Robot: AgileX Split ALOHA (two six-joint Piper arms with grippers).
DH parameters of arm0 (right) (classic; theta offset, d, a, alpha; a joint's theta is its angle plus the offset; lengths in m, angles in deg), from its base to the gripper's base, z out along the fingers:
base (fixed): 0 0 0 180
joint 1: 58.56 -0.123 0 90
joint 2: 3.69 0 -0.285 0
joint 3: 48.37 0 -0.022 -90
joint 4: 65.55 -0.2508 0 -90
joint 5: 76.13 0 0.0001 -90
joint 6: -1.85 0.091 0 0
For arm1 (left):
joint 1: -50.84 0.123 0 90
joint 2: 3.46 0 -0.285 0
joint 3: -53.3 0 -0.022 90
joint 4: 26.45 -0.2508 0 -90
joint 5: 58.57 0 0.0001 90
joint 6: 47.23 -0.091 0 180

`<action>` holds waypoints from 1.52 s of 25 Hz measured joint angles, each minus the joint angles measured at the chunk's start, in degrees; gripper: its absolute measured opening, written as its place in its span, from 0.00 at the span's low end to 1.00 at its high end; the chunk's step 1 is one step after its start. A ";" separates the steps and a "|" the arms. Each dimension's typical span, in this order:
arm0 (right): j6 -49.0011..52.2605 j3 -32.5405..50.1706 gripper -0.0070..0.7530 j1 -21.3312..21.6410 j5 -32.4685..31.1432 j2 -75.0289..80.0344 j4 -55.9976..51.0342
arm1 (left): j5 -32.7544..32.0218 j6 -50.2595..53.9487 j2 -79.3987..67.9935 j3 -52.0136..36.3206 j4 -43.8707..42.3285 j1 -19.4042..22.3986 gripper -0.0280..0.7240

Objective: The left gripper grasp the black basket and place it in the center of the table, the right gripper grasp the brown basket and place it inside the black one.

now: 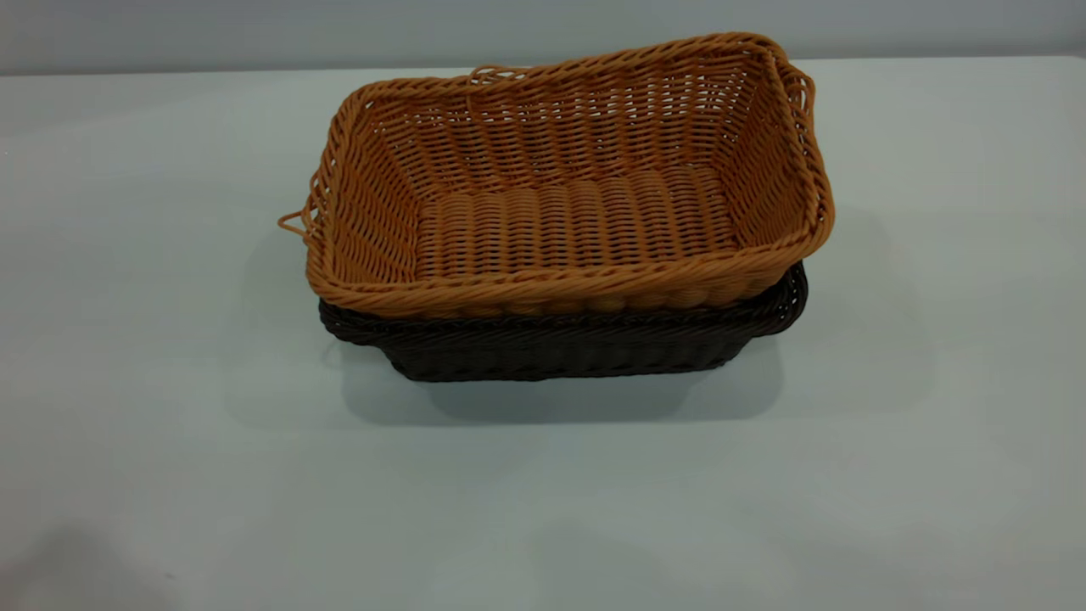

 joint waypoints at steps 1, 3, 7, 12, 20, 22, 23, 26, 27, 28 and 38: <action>0.38 2.60 0.73 0.00 0.00 -3.28 1.06 | 0.00 0.62 1.00 -2.39 0.84 0.00 0.76; 0.58 6.52 0.73 0.00 0.00 -8.85 1.77 | 0.00 1.91 2.76 -5.70 3.19 0.00 0.76; 0.17 10.99 0.73 0.00 -0.34 -16.89 1.77 | 0.00 3.03 7.54 -11.36 7.10 0.00 0.76; -0.71 11.37 0.73 0.00 -0.40 -18.37 0.03 | 0.00 3.01 14.65 -18.76 11.33 0.00 0.76; -0.89 11.58 0.73 0.00 -0.40 -18.42 -0.92 | 3.51 -1.46 29.14 -25.67 14.72 0.00 0.76; -0.89 11.58 0.73 0.00 -0.40 -18.42 -1.12 | 3.96 -1.60 32.07 -25.80 15.96 0.00 0.76; -0.89 11.58 0.73 0.00 -0.40 -18.42 -1.17 | 3.84 -1.65 33.35 -25.80 16.29 0.00 0.76; -0.89 11.58 0.73 0.00 -0.40 -18.42 -1.17 | 3.05 -1.86 37.41 -25.80 16.63 0.00 0.76; -0.89 11.58 0.73 0.00 -0.40 -18.42 -1.17 | 2.54 -1.86 38.38 -25.80 16.63 0.00 0.76; -0.89 11.58 0.73 0.00 -0.40 -18.42 -1.17 | 2.04 -1.86 39.40 -25.80 16.68 0.00 0.76; -0.89 11.64 0.73 11.54 -0.40 -18.74 -1.50 | 0.42 -1.86 48.25 -25.80 17.21 14.37 0.76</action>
